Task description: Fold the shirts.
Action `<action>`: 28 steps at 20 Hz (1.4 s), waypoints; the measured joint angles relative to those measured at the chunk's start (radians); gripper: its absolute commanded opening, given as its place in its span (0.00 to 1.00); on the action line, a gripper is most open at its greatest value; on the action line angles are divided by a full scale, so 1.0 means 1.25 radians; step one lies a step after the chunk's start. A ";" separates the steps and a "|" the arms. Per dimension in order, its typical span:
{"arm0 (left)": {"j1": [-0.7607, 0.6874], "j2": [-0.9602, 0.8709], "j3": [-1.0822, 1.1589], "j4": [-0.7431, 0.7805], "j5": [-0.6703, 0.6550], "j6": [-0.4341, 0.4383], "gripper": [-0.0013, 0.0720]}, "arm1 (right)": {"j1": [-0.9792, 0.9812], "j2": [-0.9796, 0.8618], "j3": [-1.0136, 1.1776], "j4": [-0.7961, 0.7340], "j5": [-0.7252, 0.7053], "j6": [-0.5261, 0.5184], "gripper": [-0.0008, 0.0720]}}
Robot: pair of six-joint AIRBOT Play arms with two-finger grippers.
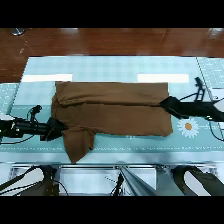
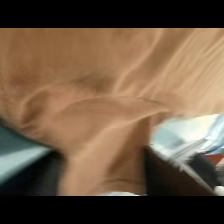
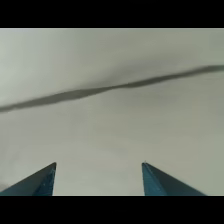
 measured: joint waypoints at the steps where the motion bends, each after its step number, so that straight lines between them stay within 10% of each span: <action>1: -0.005 0.001 -0.005 0.002 -0.002 0.007 0.05 | -0.045 0.000 -0.001 -0.030 0.038 0.002 0.88; 8: -0.014 0.005 -0.004 -0.108 -0.023 0.042 0.05 | -0.161 0.001 -0.143 -0.146 0.222 -0.003 0.88; 16: -0.015 0.006 -0.004 -0.148 -0.028 0.062 0.05 | -0.173 -0.056 -0.193 -0.042 0.123 -0.039 0.86; 17: -0.015 0.006 -0.004 -0.149 -0.028 0.064 0.05 | -0.174 -0.069 -0.193 -0.026 0.111 -0.047 0.82; 20: -0.015 0.006 -0.004 -0.151 -0.031 0.064 0.05 | -0.169 -0.115 -0.186 0.003 0.053 -0.088 0.05; 28: -0.014 0.007 0.087 -0.155 -0.073 0.067 0.05 | -0.086 -0.151 -0.053 0.024 0.085 -0.149 0.04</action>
